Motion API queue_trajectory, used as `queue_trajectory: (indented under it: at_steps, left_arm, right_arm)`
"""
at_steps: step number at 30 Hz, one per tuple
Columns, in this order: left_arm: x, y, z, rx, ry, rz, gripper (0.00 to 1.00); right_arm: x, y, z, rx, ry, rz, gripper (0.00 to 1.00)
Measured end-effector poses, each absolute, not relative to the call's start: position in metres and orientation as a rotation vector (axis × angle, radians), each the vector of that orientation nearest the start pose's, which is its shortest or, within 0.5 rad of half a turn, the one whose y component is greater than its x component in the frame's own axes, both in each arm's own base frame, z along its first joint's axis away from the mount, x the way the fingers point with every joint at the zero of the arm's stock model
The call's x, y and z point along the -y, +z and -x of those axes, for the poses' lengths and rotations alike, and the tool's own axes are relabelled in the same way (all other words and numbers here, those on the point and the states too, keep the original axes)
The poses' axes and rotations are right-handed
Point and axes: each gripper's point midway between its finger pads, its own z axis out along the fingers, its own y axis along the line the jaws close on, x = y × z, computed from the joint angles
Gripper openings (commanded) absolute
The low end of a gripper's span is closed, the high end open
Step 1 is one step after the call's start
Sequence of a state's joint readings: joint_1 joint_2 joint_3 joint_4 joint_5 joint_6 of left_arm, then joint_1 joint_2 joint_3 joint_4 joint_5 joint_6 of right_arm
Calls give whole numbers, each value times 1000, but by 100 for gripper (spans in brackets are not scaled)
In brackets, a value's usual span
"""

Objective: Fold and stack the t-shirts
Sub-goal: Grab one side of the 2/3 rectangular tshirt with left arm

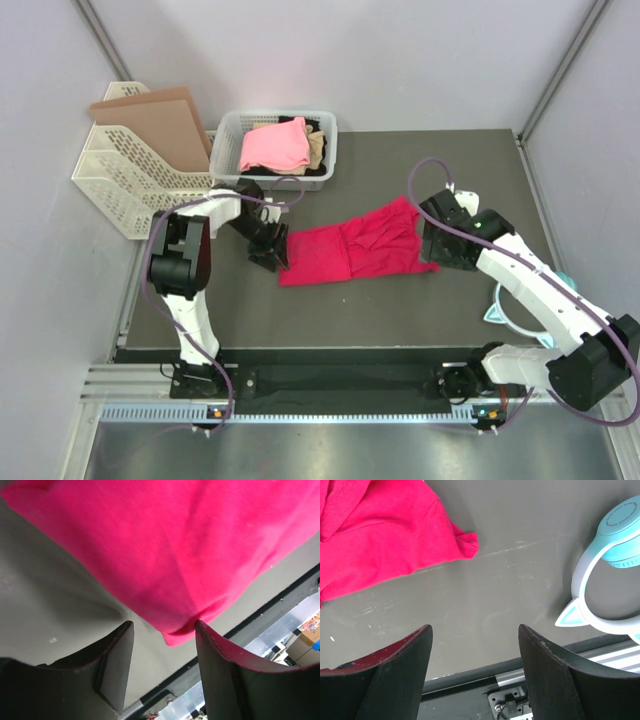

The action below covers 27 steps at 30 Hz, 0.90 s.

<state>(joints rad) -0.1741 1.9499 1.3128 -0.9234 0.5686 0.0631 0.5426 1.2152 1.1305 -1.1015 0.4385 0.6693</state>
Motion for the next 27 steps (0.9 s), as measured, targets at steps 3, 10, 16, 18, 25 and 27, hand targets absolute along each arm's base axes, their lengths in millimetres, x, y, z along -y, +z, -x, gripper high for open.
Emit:
queue_trajectory:
  at_steps: [3,10,16,18,25,27]
  left_arm:
    - [141,31,-294,-3010,-886,-364,57]
    - [137,29,-300,-2994,-880,-353,53]
    - [143,26,-308,-2967,-909,-335,45]
    - [147,26,-309,-2961,-922,-333,45]
    - [163,23,-310,-2931,-903,-419,4]
    - [165,20,-310,-2926,-893,-438,0]
  right_arm:
    - [-80,162,-231,-2562,-184,-280,70]
    - [-81,161,-230,-2568,-179,-278,70]
    - [-87,161,-227,-2574,-160,-261,69]
    - [-88,161,-227,-2575,-156,-257,70]
    - [-90,161,-226,-2577,-149,-261,69]
    - [-91,160,-225,-2579,-149,-260,69]
